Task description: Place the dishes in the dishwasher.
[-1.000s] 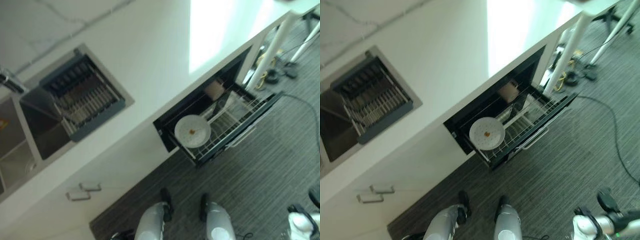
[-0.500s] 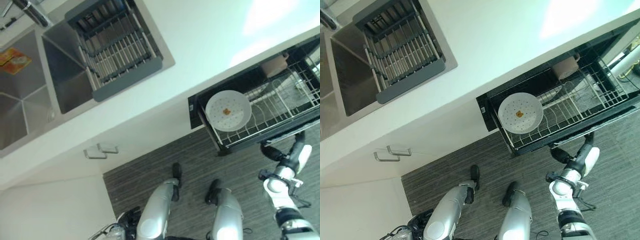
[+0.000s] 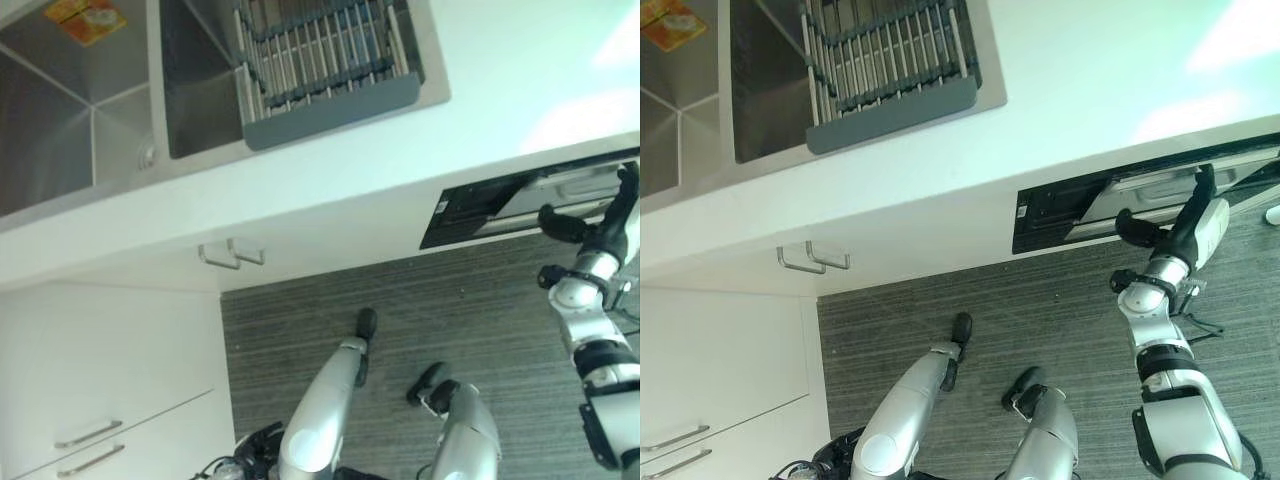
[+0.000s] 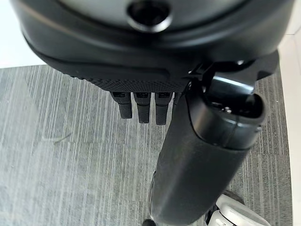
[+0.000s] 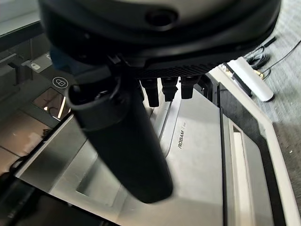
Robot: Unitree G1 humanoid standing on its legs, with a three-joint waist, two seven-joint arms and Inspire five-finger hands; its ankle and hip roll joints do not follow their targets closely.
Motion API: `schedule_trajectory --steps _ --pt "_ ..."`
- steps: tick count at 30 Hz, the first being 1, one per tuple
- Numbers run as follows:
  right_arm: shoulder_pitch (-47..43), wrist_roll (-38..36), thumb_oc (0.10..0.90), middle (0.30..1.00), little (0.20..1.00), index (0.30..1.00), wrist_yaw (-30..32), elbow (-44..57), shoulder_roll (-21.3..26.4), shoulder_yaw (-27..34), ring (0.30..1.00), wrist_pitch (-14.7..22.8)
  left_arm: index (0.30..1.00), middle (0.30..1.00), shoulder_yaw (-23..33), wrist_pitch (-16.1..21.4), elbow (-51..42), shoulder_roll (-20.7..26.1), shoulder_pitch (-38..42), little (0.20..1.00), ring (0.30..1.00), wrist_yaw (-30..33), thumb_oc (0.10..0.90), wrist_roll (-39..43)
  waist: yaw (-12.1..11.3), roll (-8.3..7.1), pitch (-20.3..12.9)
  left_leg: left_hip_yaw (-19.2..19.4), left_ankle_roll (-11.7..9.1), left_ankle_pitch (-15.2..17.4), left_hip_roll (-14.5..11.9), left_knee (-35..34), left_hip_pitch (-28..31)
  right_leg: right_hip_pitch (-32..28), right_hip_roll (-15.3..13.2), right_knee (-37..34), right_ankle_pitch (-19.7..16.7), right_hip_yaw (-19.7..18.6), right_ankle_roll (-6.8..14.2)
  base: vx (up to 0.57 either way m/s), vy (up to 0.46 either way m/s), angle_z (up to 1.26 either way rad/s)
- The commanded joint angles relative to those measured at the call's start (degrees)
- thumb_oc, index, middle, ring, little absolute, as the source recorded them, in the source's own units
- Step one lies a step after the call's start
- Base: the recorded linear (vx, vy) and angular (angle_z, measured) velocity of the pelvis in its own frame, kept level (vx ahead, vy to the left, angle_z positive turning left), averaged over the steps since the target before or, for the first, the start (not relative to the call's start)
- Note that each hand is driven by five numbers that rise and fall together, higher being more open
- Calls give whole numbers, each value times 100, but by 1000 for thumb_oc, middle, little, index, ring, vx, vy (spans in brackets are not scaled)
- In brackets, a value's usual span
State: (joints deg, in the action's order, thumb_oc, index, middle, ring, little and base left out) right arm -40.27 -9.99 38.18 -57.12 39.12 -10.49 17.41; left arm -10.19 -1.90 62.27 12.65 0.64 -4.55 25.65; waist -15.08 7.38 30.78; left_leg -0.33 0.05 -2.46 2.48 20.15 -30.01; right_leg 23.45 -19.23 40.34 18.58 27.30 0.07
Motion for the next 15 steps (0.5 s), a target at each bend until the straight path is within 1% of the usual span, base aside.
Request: schedule_trajectory --steps 1,5,7,8,9,11,13,14,15 --pt "-2042 1034 800 900 900 900 -358 1304 1028 -1110 900 1207 900 900 -109 117 -279 495 -391 900 900 -72 800 -17 -584 185 -98 -159 107 367 -129 -296 336 -209 129 451 189 -182 10 27 35 17" --pt "-2495 1012 800 900 900 900 -387 1281 1075 -1313 900 1110 900 900 12 412 -365 623 -464 900 900 -39 800 126 -788 171 -98 -180 147 335 -94 -296 273 -328 44 455 143 19 56 30 16 9" --pt "-2708 801 800 900 900 900 -396 1260 1033 -1402 900 1021 900 900 73 578 -436 704 -475 900 900 57 800 143 -877 130 -98 -212 166 332 -81 -296 247 -386 41 420 110 87 81 19 -42 12" --pt "-2771 577 800 900 900 900 -456 1232 949 -1405 900 963 900 900 112 707 -482 732 -461 900 900 165 800 164 -918 103 -98 -237 169 338 -76 -296 241 -440 49 373 94 116 100 18 -45 11" --pt "-2741 494 800 900 900 900 -546 1220 878 -1374 900 921 900 900 137 800 -541 740 -440 900 900 285 800 136 -938 92 -98 -269 165 344 -70 -296 253 -490 57 326 87 124 115 23 -19 12" --pt "-2538 432 800 900 900 900 -787 1242 754 -1288 900 826 900 900 186 1105 -665 755 -428 900 900 627 800 -73 -954 96 -98 -333 159 372 -59 -296 338 -634 61 221 82 136 137 26 15 17" --pt "-2095 431 800 900 900 900 -923 1297 523 -1162 900 744 900 900 241 1505 -804 785 -399 900 900 1093 800 -565 -929 111 -98 -387 145 438 -72 -296 500 -829 46 75 64 142 170 29 25 15" --pt "-1871 423 800 900 900 900 -966 1334 444 -1085 900 742 900 900 263 1620 -876 811 -402 900 900 1265 800 -732 -915 117 -98 -400 141 463 -81 -296 573 -923 45 1 46 144 185 20 18 12" --pt "-1810 406 800 900 900 900 -970 1345 425 -1063 900 743 900 900 269 1633 -895 818 -408 900 900 1298 800 -769 -914 119 -98 -403 141 470 -84 -296 595 -953 47 -22 41 147 188 7 17 13"
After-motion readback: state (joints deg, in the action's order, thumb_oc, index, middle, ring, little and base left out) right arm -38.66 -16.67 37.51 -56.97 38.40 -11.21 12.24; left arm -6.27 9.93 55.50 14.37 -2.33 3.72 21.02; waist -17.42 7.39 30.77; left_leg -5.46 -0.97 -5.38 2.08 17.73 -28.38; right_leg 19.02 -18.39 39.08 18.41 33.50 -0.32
